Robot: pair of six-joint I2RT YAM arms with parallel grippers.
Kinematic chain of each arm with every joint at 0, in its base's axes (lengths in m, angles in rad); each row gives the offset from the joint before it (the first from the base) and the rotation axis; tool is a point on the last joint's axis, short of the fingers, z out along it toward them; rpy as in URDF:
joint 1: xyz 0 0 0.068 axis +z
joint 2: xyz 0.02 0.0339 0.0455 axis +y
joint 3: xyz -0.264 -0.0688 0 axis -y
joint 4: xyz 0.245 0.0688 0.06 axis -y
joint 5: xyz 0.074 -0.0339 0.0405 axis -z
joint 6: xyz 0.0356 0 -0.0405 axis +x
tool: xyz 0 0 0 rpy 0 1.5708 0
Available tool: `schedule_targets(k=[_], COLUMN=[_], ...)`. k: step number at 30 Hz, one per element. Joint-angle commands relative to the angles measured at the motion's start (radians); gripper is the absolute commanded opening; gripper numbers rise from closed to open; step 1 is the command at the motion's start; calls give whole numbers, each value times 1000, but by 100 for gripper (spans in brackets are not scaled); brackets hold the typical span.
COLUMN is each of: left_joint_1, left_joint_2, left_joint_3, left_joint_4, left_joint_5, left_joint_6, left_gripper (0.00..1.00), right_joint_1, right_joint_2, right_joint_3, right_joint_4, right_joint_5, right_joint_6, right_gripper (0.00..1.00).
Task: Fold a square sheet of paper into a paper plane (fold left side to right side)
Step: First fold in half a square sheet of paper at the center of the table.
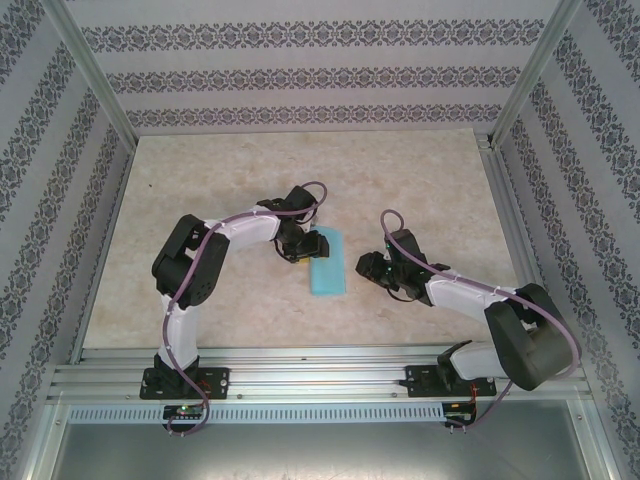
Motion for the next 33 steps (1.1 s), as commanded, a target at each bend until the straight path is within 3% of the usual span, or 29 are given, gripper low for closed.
schedule_targets(k=[1,33], left_joint_1=[-42,-88], left_joint_2=[66,149], left_joint_3=[10,94], left_joint_4=[3,-65], left_joint_5=[1,-36], left_joint_6=[16,51], left_gripper=[51,57], right_joint_1=[-14,-31], right_joint_2=[0,-5], right_joint_3=[-17,-32], right_joint_4=[40,56], right_joint_5=[-24,-59], right_joint_6=[1,10], right_gripper=[36,35])
